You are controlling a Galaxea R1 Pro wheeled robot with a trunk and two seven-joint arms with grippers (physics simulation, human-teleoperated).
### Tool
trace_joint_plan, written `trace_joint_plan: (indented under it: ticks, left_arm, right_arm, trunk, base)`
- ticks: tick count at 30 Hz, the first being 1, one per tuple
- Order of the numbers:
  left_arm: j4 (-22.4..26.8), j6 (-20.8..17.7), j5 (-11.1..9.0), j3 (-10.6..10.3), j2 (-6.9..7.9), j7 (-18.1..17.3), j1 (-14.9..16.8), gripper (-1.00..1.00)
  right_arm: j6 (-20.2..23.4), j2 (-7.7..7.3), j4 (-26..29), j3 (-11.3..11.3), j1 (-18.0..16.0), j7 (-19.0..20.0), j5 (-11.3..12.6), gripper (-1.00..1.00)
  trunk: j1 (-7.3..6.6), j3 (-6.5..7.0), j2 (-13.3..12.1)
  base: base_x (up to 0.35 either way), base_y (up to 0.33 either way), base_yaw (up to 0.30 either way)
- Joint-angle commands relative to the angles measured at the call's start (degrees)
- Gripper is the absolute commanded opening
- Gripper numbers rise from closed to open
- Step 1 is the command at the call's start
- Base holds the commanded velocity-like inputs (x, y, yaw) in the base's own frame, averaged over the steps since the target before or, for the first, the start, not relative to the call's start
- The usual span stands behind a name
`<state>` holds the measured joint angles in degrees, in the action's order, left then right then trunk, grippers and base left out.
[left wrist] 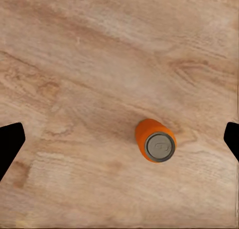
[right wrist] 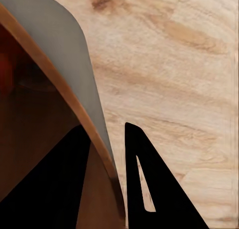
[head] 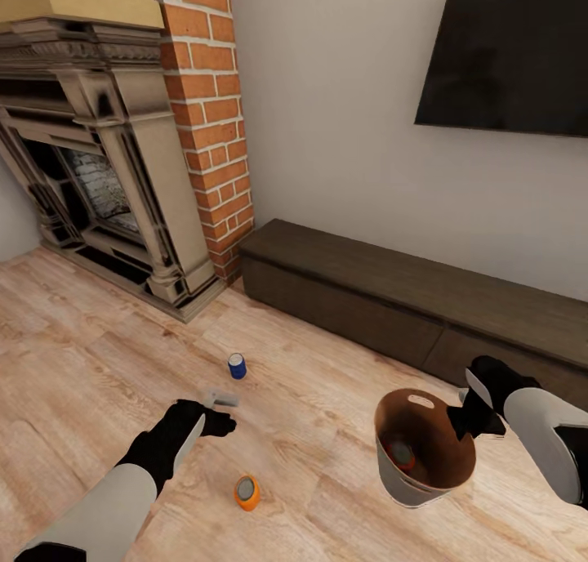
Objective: Put the three can of soda from the living room inside the tash can in the kitchen.
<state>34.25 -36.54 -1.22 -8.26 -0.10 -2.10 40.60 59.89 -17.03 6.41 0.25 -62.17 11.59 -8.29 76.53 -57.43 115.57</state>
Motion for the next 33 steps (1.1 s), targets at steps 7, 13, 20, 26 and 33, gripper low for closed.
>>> trace_joint_plan:
  ticks: [7,13,20,26,33]
  left_arm:
    - [-0.02,-5.95,0.15,0.00,-1.55,2.96,0.05,1.00]
    - [-0.04,-6.81,0.02,0.00,-2.11,7.66,0.05,1.00]
    - [-0.11,-6.43,0.10,-0.10,-1.99,8.33,0.03,1.00]
    - [-0.14,-6.44,-0.06,-0.03,-1.88,7.88,0.06,1.00]
    - [-0.11,-6.61,-0.37,0.00,-2.09,7.65,0.03,1.00]
  right_arm:
    - [0.11,0.14,3.53,-0.95,-0.37,0.13,1.57,-1.00]
    - [0.11,0.15,3.73,-0.93,-0.56,0.18,1.60,-1.00]
    - [0.11,-0.04,3.63,-0.86,-0.60,0.16,1.55,-1.00]
    - [0.11,-0.06,3.60,-0.86,-0.62,0.14,1.45,-1.00]
    - [0.11,-0.61,3.78,-0.88,-0.67,0.10,1.48,-1.00]
  trunk:
    - [0.00,0.01,0.00]
    - [0.00,0.01,0.00]
    - [0.00,0.01,0.00]
    - [0.00,0.01,0.00]
    - [0.00,0.01,0.00]
  base:
    - [0.000,0.000,0.000]
    - [0.000,0.000,0.000]
    - [0.000,0.000,0.000]
    - [0.000,0.000,0.000]
    - [0.000,0.000,0.000]
